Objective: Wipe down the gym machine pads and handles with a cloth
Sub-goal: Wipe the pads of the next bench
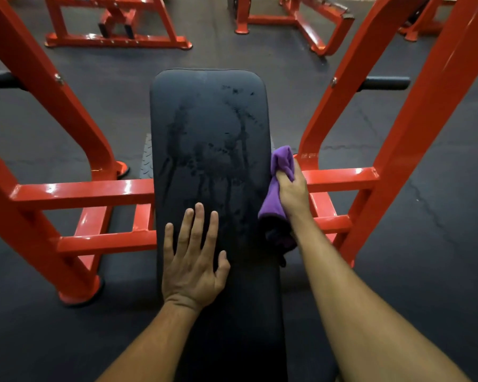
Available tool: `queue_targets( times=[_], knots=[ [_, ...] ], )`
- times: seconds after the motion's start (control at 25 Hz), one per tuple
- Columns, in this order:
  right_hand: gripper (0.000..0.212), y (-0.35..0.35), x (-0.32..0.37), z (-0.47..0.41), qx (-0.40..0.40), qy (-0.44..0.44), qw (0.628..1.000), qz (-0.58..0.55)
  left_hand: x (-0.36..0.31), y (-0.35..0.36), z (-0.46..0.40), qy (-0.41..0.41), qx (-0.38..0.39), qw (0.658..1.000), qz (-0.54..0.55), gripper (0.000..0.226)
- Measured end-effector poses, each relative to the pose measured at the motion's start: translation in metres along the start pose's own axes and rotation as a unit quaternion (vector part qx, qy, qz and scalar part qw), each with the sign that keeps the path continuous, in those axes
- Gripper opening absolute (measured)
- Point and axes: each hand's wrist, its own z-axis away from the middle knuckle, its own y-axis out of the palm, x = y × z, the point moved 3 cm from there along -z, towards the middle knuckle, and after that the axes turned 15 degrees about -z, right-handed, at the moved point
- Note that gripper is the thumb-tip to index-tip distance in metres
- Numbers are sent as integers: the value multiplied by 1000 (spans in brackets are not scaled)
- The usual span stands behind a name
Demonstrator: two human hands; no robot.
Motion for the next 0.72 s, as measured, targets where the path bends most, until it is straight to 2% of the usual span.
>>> queue_targets(
  times=[0.16, 0.24, 0.32, 0.48, 0.6, 0.72],
  knots=[
    [50, -46, -57, 94, -38, 142, 989, 12, -1, 0, 0, 6, 8, 1000, 2, 79],
    [37, -64, -74, 153, -62, 195, 979, -16, -1, 0, 0, 9, 9, 1000, 3, 79],
    [37, -60, -71, 154, -62, 171, 983, -18, -1, 1, 1, 9, 2, 1000, 3, 79],
    [44, -14, -16, 50, -37, -3, 999, 11, 0, 1, 3, 14, -13, 1000, 15, 79],
    [44, 3, 9, 16, 4, -21, 999, 50, 0, 0, 0, 4, 9, 1000, 10, 81],
    [46, -15, 46, 49, 53, -59, 983, 166, 1, -9, -4, 5, 65, 998, 21, 83]
  ],
)
